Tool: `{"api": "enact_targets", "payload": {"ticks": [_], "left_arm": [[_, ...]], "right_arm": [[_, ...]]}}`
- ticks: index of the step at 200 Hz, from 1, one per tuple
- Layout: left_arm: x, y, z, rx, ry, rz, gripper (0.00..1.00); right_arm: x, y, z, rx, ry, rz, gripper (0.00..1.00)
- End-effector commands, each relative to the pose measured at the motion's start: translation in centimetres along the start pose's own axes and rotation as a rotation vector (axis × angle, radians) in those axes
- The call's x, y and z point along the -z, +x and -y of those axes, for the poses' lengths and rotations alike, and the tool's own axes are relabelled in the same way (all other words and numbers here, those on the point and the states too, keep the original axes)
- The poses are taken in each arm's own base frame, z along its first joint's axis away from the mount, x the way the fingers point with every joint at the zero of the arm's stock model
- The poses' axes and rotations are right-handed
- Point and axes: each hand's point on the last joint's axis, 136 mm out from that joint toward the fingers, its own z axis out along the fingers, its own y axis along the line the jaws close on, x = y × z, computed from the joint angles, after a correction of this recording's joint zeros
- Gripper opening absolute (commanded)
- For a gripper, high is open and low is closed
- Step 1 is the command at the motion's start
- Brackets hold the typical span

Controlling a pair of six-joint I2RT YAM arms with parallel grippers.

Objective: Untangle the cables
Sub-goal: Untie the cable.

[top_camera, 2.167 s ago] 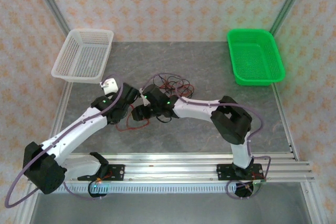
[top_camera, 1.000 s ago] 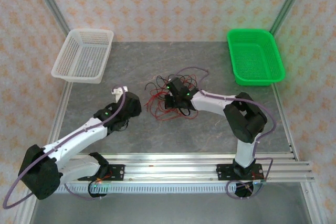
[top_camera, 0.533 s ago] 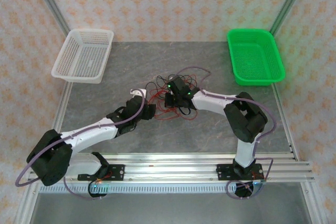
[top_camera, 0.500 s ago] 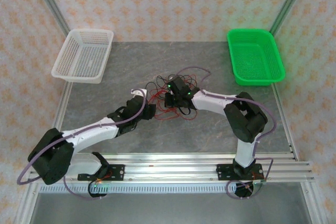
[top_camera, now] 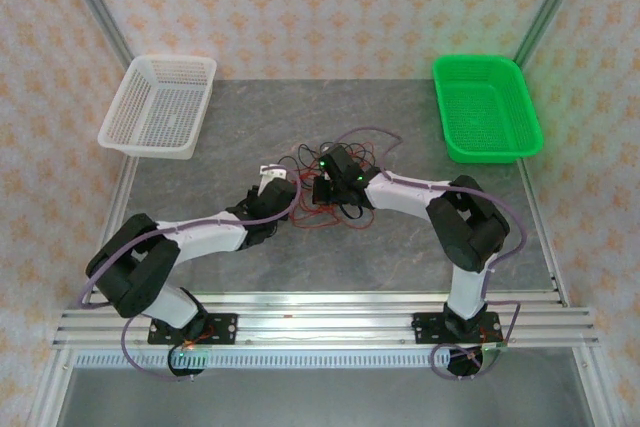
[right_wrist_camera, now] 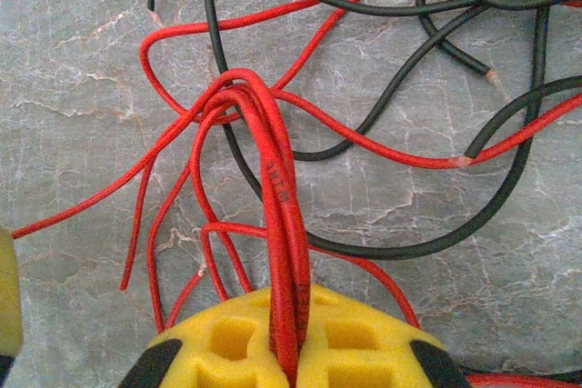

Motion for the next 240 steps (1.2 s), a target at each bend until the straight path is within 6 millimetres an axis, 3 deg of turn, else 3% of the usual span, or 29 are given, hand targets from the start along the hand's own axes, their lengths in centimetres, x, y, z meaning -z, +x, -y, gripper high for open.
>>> {"api": "enact_targets", "payload": {"ticks": [1, 4, 39, 86, 116, 162, 211, 240], "left_arm": [[-0.4, -2.4, 0.2, 0.017, -0.028, 0.076, 0.08], [-0.4, -2.5, 0.2, 0.017, -0.032, 0.077, 0.00], [0.6, -4.6, 0.0, 0.038, -0.031, 0.109, 0.00], [6.7, -12.9, -0.1, 0.117, 0.082, 0.218, 0.00], [9.4, -16.2, 0.2, 0.141, 0.144, 0.217, 0.00], [11.2, -18.7, 1.7, 0.195, 0.249, 0.207, 0.00], [14.2, -22.4, 3.6, 0.216, 0.363, 0.250, 0.00], [16.0, -24.1, 4.2, 0.202, 0.399, 0.273, 0.00]], "right_arm": [[0.2, -0.5, -0.2, -0.021, -0.016, 0.021, 0.00], [0.2, -0.5, -0.1, -0.022, -0.015, 0.020, 0.00], [0.7, -0.1, 0.5, -0.052, 0.001, 0.030, 0.06], [2.6, 1.5, 1.8, -0.085, 0.007, 0.054, 0.33], [5.4, 1.4, 1.8, -0.036, -0.021, 0.116, 0.43], [10.2, 1.4, 2.0, 0.100, -0.040, 0.230, 0.58], [14.0, 0.1, -0.7, 0.263, -0.150, 0.329, 0.61], [14.8, -3.5, 0.1, 0.134, -0.150, 0.344, 0.59]]}}
